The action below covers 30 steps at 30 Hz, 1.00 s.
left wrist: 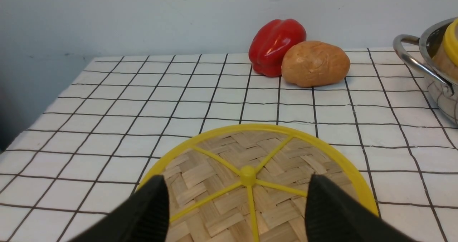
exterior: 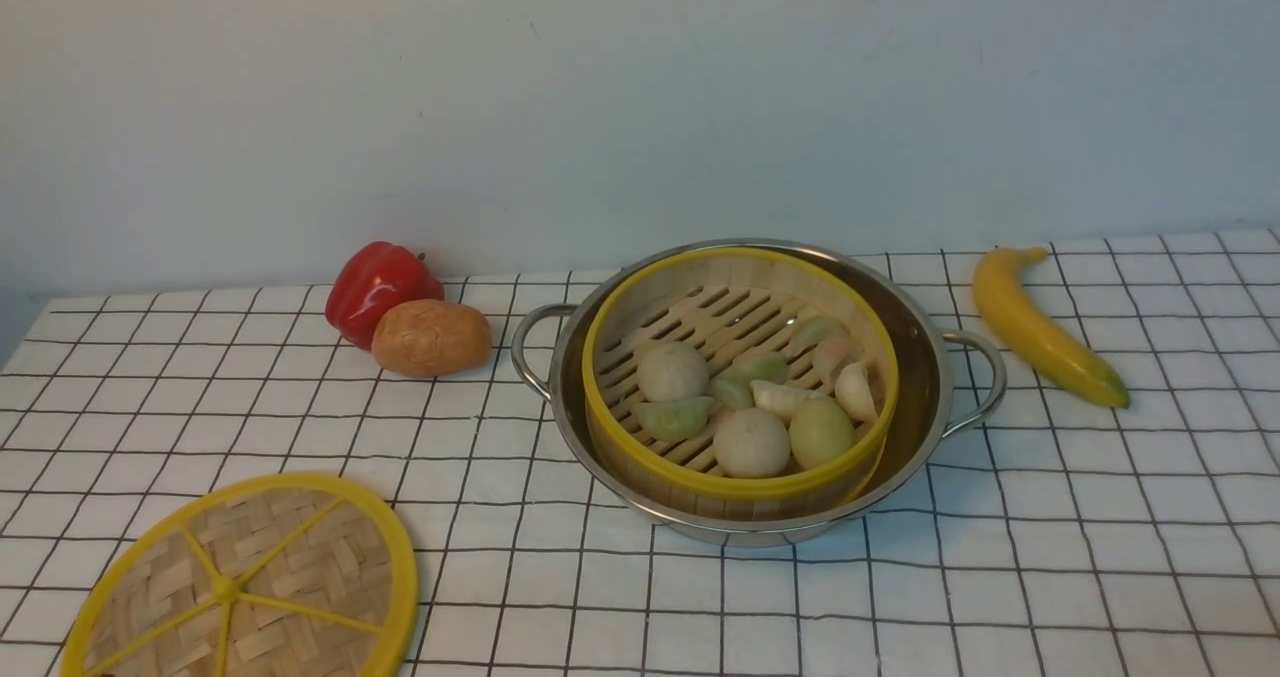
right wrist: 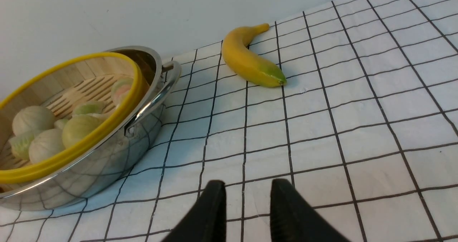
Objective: Place the steamer in the pot on the white tablecloth, and put the lid on the steamer.
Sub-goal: 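Grasp the bamboo steamer lid lying on the table by its centre knob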
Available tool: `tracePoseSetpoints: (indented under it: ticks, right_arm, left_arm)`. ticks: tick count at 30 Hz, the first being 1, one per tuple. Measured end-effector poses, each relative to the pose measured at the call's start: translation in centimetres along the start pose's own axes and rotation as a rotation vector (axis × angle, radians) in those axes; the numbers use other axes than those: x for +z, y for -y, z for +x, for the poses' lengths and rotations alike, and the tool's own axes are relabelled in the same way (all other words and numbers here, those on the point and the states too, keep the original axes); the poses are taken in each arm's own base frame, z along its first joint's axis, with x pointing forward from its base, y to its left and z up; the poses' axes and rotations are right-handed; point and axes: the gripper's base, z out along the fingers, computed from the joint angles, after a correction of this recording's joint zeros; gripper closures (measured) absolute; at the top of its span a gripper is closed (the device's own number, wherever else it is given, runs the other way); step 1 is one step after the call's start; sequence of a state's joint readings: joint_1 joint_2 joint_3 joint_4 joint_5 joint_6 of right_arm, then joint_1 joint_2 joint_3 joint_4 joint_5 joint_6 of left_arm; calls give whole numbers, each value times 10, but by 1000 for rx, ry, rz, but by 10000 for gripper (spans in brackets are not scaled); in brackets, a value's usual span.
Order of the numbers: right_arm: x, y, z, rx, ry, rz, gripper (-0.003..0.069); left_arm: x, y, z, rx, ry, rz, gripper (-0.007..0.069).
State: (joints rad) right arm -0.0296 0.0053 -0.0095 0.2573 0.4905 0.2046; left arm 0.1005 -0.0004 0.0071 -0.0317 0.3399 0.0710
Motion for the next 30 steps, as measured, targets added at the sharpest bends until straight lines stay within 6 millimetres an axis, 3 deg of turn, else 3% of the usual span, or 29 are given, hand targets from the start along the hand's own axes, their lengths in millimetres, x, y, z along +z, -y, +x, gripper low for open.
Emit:
tracePoseSetpoints:
  ticks: [6,14,17,26,30]
  right_arm:
    - [0,0,0,0,0,0,444]
    - [0,0,0,4,-2,-1,421]
    - [0,0,0,3,-4,0,420]
    - [0,0,0,3,-4,0,419]
    - [0,0,0,3,-4,0,419]
  left_arm:
    - [0,1,-4,-58,49,13,151]
    - [-4,1,-26,-656,277,104,151]
    - [-5,0,-30,-781,304,123,151]
    - [-44,2,-96,-401,474,144,151]
    - [-59,10,-110,-223,430,189,151]
